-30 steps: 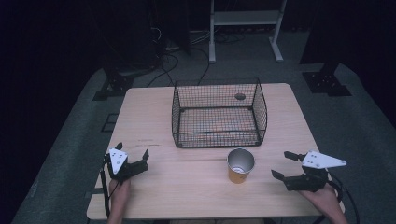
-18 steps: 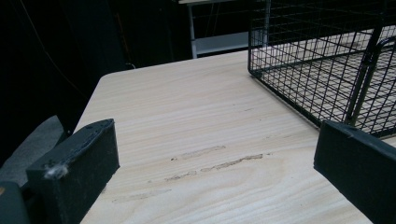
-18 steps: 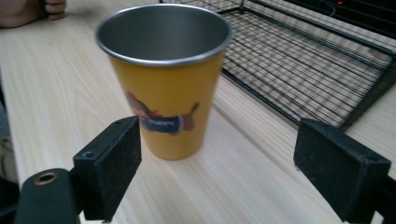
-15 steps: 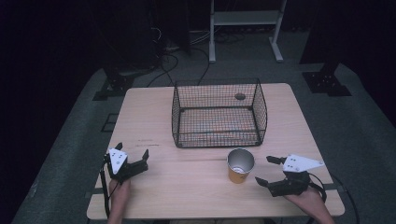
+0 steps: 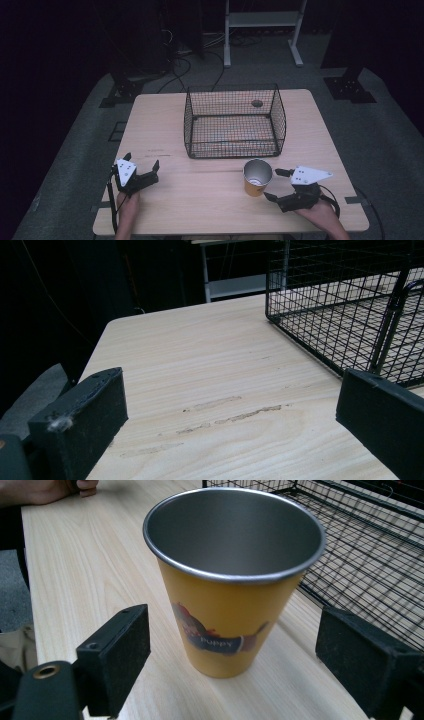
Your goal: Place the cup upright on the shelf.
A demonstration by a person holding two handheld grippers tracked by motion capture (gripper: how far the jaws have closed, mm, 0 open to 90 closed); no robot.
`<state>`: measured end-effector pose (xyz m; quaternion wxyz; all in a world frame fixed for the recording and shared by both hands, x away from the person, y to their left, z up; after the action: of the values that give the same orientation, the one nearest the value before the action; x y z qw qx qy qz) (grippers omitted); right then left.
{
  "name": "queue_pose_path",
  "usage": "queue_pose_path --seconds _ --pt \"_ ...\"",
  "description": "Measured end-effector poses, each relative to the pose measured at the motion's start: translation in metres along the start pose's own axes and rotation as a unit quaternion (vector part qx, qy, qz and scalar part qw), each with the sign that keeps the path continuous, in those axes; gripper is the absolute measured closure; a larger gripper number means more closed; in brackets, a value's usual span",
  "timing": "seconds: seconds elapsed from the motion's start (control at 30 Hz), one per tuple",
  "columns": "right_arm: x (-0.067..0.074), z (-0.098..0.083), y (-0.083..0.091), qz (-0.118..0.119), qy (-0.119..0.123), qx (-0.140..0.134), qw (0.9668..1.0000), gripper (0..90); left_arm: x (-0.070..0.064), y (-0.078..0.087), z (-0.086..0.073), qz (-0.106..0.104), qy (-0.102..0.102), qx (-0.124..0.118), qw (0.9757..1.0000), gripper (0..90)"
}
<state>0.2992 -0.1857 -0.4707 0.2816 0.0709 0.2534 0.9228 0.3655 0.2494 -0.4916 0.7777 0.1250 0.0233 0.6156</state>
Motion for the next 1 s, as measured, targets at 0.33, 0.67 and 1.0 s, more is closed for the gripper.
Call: queue_pose_path --seconds 0.33,0.67,1.0 --pt "0.004 0.005 -0.022 0.009 0.001 0.006 0.9999 12.8 0.0 0.0 0.0 -0.001 0.0 0.0 1.0 0.0" --pt "0.003 0.011 -0.038 0.006 -0.001 0.0 1.0 12.3 0.0 0.0 0.0 0.0 0.0 0.0 1.0 0.0" --pt "0.008 0.024 -0.053 0.012 0.01 0.006 0.9999 12.9 0.0 0.0 0.0 0.0 0.001 0.0 1.0 0.0"
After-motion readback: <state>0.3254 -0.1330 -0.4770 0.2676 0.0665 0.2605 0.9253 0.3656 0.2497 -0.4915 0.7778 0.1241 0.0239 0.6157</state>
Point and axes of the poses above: each handheld gripper's, and its own axes: y roughly backward along the jaws, z roughly out of its top, x roughly to its left, the point moved 7 cm from there along -y, roughly forward along the jaws, and after that the axes turned 1 degree about -y, right-handed, at the moved point
